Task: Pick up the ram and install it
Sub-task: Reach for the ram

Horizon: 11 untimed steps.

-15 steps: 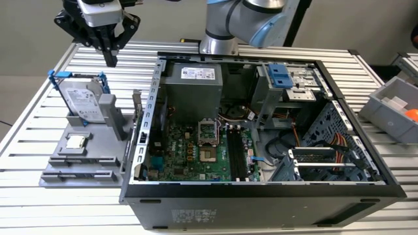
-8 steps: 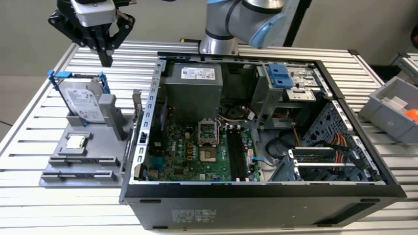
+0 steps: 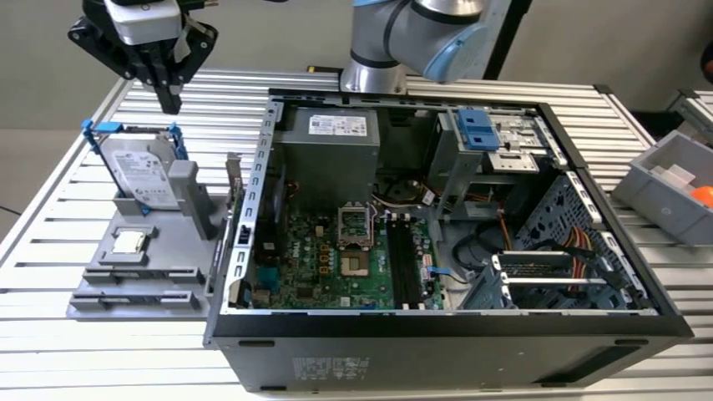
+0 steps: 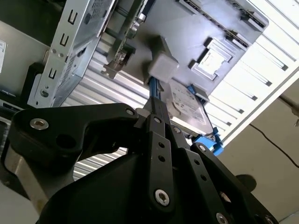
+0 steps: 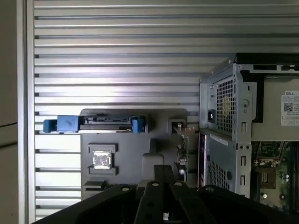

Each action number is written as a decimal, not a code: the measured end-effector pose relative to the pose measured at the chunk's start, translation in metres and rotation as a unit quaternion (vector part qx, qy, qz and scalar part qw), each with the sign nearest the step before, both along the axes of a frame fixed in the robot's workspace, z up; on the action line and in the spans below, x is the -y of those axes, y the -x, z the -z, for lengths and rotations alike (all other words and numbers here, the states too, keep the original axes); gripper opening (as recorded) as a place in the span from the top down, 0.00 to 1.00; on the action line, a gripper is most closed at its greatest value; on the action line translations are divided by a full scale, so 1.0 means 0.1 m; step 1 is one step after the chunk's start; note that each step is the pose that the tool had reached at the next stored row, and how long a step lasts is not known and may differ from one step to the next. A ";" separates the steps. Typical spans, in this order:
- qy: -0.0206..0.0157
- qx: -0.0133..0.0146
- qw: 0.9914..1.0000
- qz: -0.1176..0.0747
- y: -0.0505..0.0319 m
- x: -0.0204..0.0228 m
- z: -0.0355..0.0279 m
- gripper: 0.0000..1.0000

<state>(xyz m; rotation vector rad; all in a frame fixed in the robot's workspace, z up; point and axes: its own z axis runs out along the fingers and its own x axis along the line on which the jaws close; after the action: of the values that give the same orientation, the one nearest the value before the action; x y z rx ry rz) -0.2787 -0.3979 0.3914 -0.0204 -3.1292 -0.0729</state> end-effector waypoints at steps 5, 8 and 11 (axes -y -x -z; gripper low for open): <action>0.000 0.000 1.000 -0.003 0.062 0.000 0.000 1.00; 0.000 0.000 1.000 -0.004 0.093 0.000 0.000 1.00; 0.000 0.000 1.000 -0.006 0.124 0.000 0.000 1.00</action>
<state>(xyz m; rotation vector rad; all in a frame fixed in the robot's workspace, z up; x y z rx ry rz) -0.2911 -0.3979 0.3914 -0.0030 -3.1290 -0.0728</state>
